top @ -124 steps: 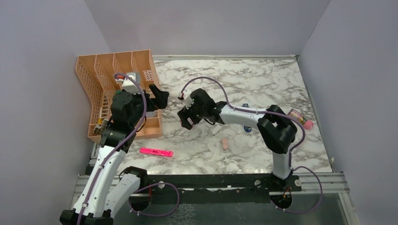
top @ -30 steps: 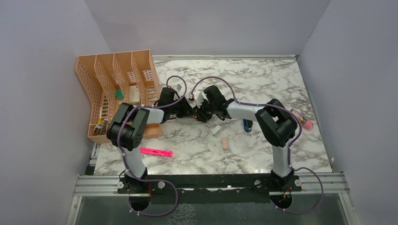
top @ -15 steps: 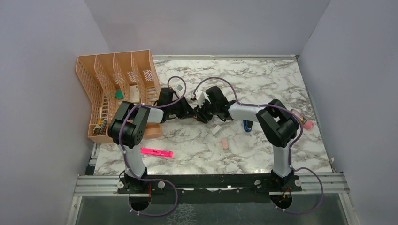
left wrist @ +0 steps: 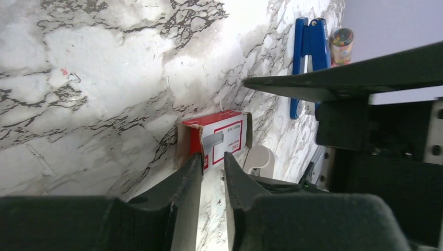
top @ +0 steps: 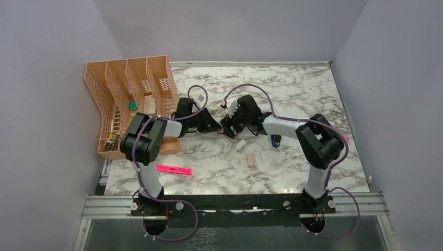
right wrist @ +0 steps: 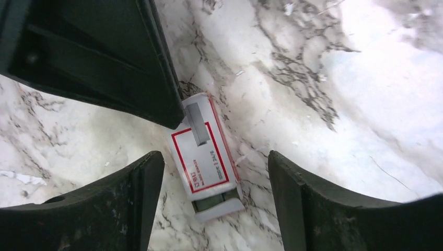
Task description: Load the staples into the stapler
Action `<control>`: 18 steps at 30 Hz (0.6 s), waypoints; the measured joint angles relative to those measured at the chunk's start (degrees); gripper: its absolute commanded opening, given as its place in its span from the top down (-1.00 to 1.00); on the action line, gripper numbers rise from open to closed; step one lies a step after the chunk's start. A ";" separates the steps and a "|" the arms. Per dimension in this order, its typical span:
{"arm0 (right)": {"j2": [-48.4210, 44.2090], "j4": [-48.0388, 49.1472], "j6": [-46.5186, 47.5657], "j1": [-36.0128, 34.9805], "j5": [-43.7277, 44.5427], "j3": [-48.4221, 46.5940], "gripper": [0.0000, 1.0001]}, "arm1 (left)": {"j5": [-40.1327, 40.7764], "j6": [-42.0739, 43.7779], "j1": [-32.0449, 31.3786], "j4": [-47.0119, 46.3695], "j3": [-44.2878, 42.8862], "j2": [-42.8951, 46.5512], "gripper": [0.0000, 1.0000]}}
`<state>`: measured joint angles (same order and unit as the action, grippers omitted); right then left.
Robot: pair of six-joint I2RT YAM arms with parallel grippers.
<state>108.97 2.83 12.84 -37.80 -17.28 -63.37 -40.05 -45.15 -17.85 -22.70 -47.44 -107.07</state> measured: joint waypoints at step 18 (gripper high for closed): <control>-7.76 -13.44 -30.14 0.00 15.91 -0.61 -0.34 | 2.69 3.19 0.22 2.03 0.04 0.00 0.57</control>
<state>101.21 -10.61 -17.30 -37.80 -1.37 -63.99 -37.36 -41.95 -17.63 -20.67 -47.40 -107.07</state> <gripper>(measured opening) 0.677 0.249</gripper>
